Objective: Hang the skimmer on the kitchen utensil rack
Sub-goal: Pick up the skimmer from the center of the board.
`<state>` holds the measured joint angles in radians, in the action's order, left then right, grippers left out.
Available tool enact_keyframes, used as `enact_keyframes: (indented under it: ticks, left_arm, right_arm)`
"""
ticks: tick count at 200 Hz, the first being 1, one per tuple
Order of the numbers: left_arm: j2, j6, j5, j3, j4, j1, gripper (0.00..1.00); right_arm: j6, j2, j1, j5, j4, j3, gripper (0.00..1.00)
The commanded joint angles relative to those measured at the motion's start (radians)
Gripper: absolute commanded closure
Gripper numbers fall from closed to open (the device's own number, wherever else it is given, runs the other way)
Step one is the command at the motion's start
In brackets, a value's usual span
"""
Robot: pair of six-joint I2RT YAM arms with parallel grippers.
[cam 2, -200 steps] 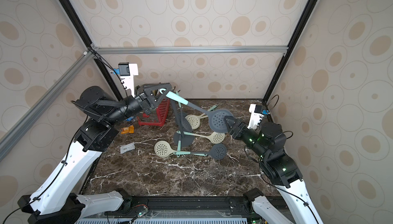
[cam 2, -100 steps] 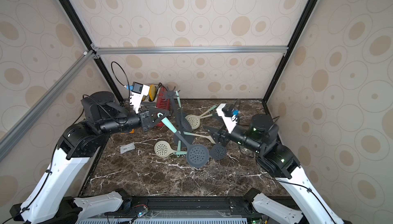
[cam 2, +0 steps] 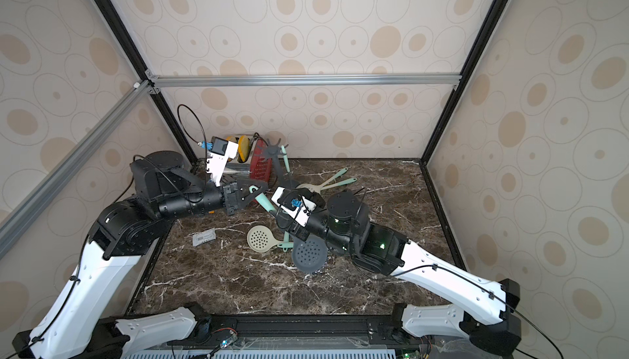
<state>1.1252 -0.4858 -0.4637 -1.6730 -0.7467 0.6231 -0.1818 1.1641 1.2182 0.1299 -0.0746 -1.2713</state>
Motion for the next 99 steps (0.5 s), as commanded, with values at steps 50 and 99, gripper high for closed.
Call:
enact_keyframes:
  ticks: [50, 99]
  left_arm:
    - [-0.023, -0.042, 0.069, -0.001, 0.027, 0.001, 1.0]
    - [-0.046, -0.15, 0.095, 0.058, 0.086, 0.001, 1.0]
  right_arm:
    - [0.016, -0.003, 0.069, 0.193, 0.165, 0.118, 0.56]
    - [0.004, 0.016, 0.071, 0.236, 0.234, 0.147, 0.62]
